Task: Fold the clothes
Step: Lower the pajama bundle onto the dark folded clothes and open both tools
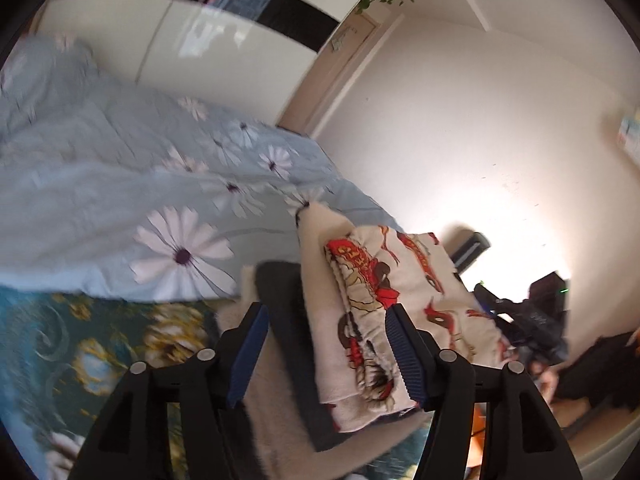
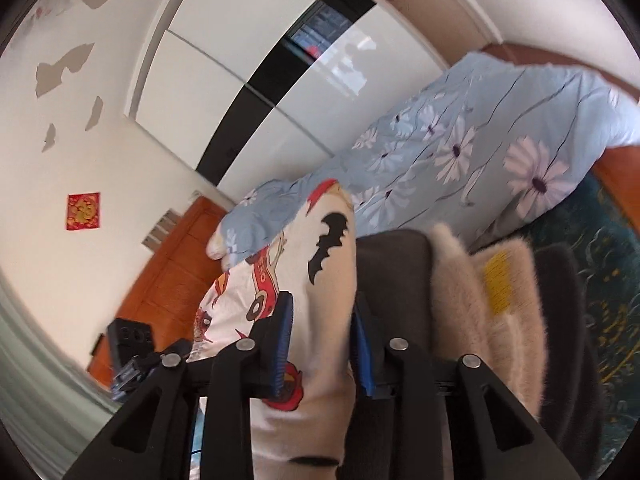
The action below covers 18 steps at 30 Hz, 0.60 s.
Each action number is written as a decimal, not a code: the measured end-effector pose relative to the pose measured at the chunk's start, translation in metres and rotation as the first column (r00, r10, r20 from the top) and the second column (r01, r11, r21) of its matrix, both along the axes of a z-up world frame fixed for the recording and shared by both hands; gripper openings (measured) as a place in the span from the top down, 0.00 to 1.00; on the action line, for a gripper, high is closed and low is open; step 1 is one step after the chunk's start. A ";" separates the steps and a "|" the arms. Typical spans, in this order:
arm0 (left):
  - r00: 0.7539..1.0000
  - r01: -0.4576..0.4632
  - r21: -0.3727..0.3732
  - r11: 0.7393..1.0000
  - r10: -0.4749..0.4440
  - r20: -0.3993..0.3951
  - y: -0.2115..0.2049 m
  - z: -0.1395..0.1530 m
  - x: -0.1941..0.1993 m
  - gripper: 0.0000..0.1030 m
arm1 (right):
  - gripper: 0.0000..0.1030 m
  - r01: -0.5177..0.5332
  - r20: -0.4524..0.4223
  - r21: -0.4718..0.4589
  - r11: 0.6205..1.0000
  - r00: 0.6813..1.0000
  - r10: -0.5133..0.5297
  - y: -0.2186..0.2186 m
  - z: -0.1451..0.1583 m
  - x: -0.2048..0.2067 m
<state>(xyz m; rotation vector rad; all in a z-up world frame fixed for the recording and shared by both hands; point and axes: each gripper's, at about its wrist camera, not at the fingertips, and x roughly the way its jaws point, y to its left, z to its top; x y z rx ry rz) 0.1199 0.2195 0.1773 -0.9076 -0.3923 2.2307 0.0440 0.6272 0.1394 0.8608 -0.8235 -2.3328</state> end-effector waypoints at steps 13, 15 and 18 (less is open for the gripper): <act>0.986 0.106 -0.200 0.974 -0.129 -0.102 0.059 -0.011 0.035 0.36 | 0.58 0.083 -0.165 0.417 0.905 0.986 -0.014 -0.074 0.030 0.055; 0.987 0.103 -0.195 0.975 -0.125 -0.100 0.059 -0.015 0.037 0.36 | 0.58 0.097 -0.164 0.451 0.887 0.986 -0.024 -0.077 0.024 0.056; 0.985 0.092 -0.206 0.974 -0.119 -0.124 0.054 -0.015 0.045 0.36 | 0.57 0.107 -0.172 0.444 0.890 0.985 -0.032 -0.078 0.024 0.059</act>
